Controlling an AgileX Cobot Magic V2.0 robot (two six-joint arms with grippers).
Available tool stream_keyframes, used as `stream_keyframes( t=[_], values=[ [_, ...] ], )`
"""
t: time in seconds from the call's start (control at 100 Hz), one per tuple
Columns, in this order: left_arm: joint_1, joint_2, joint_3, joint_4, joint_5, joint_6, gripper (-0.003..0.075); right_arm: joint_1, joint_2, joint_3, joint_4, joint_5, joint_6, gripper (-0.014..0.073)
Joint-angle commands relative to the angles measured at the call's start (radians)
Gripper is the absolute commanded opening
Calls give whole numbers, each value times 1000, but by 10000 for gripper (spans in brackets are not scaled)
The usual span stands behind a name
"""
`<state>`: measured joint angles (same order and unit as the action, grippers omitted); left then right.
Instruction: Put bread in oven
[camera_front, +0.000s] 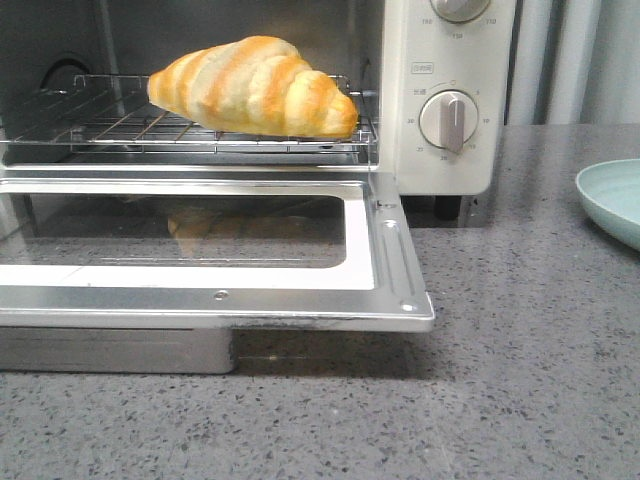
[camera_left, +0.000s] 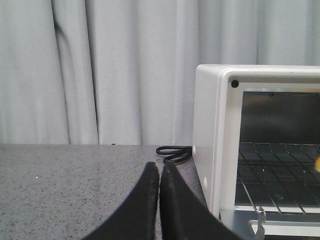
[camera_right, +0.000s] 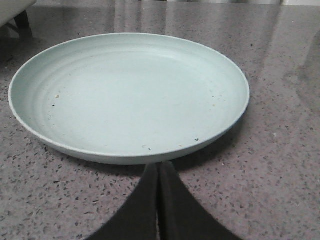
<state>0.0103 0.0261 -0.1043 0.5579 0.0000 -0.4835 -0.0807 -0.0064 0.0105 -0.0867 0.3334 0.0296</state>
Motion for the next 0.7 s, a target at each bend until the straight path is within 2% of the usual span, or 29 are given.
stream_keyframes(
  t=[0.0,0.69],
  values=[
    [-2,14,-28,-3,-63,-6,-21,-8,-25,12,-5,-25,-11,-76],
    [-2,14,-28,8,-63,-6,-21,-8,-25,12,-5,-25,-11,-76]
  ],
)
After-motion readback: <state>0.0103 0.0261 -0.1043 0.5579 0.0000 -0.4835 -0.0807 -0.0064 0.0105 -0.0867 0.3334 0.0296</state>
